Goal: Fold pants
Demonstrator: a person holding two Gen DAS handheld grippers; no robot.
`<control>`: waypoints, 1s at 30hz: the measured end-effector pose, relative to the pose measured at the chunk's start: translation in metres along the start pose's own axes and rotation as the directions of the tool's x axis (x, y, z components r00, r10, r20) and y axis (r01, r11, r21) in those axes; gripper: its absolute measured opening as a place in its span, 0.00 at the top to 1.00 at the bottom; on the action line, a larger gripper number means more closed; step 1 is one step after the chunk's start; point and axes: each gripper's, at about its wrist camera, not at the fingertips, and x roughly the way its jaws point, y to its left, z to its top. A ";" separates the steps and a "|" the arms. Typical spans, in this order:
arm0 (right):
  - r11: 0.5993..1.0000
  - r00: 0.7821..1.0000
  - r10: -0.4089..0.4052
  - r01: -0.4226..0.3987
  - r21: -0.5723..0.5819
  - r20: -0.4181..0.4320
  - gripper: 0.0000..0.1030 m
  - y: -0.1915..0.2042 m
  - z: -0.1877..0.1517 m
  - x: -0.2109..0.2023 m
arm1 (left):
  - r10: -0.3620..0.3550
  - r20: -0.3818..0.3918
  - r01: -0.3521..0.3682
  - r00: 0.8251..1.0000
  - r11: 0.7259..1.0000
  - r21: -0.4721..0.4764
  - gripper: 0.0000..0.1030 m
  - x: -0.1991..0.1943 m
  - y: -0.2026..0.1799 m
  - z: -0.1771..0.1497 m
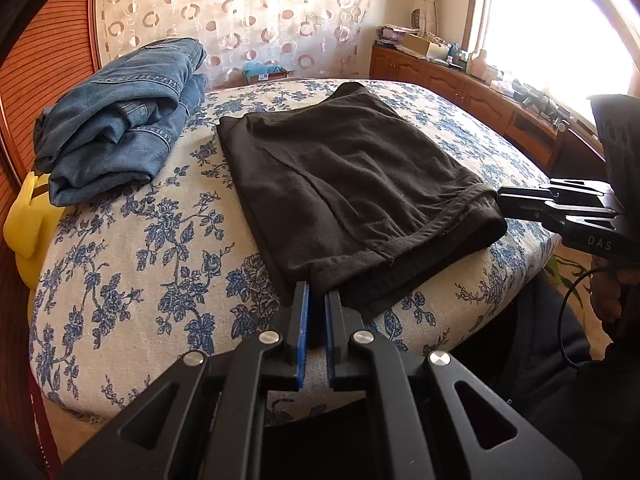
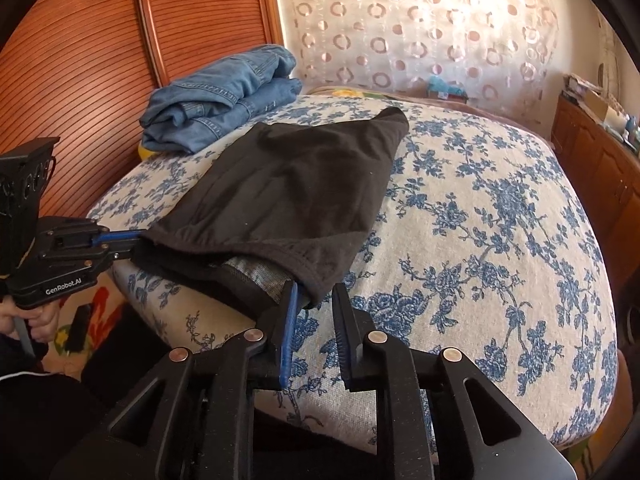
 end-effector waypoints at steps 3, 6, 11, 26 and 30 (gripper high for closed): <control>1.000 1.000 -0.002 0.002 -0.004 -0.003 0.84 0.002 0.003 0.004 | -0.002 0.001 0.002 1.000 1.000 -0.001 0.96 0.000 0.000 -0.001; 1.000 1.000 -0.005 0.005 -0.003 -0.004 0.85 0.003 0.007 0.009 | -0.003 0.000 0.003 1.000 1.000 -0.004 0.96 0.000 0.000 0.000; 1.000 1.000 0.017 -0.017 -0.003 0.005 0.99 0.007 0.006 0.003 | -0.007 -0.004 0.007 1.000 1.000 -0.011 0.96 0.001 0.001 0.000; 0.998 0.998 0.063 -0.064 -0.008 -0.029 1.00 0.014 -0.014 -0.016 | -0.016 0.004 0.017 1.000 0.999 -0.028 0.95 0.000 0.002 -0.001; 0.999 0.997 0.050 -0.051 -0.020 -0.064 1.00 0.014 -0.021 -0.009 | -0.017 0.007 0.017 1.000 0.999 -0.031 0.93 -0.002 0.001 -0.002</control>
